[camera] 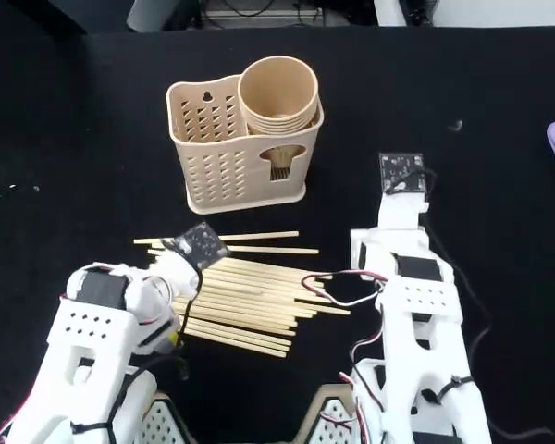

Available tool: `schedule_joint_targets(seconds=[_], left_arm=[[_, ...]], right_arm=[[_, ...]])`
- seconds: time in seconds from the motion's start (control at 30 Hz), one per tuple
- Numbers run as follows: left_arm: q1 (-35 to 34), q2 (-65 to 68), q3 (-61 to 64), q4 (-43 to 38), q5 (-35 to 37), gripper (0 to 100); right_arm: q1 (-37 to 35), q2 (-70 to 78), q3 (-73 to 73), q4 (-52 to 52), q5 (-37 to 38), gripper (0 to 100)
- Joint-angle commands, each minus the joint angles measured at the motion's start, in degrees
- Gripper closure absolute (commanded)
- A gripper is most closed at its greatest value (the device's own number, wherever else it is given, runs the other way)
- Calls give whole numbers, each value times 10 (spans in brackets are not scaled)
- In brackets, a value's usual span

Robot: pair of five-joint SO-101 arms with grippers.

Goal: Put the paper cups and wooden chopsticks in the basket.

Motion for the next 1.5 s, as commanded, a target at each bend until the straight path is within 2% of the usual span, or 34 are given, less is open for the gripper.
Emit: schedule_joint_targets(seconds=[0.0, 0.13, 0.37, 0.53, 0.7, 0.97, 1.23, 1.47], left_arm=[[3, 6, 18, -55, -10, 753], [2, 86, 7, -107, -9, 753], [5, 287, -105, -115, -9, 754], [7, 369, -140, -112, -10, 759], [6, 367, -126, -112, -10, 770], [7, 353, -121, -111, -7, 914], [7, 353, -125, -107, -6, 928], [6, 352, -208, 10, -10, 970]], right_arm=[[8, -8, -2, -13, -4, 896], [8, -8, 3, -16, -4, 896], [7, -8, 6, -16, -4, 896], [7, -8, 6, -16, -4, 896], [7, -8, 6, -16, -4, 896], [7, -8, 6, -16, -2, 896], [7, -8, 6, -16, -1, 896], [7, -7, 11, -29, -3, 896]])
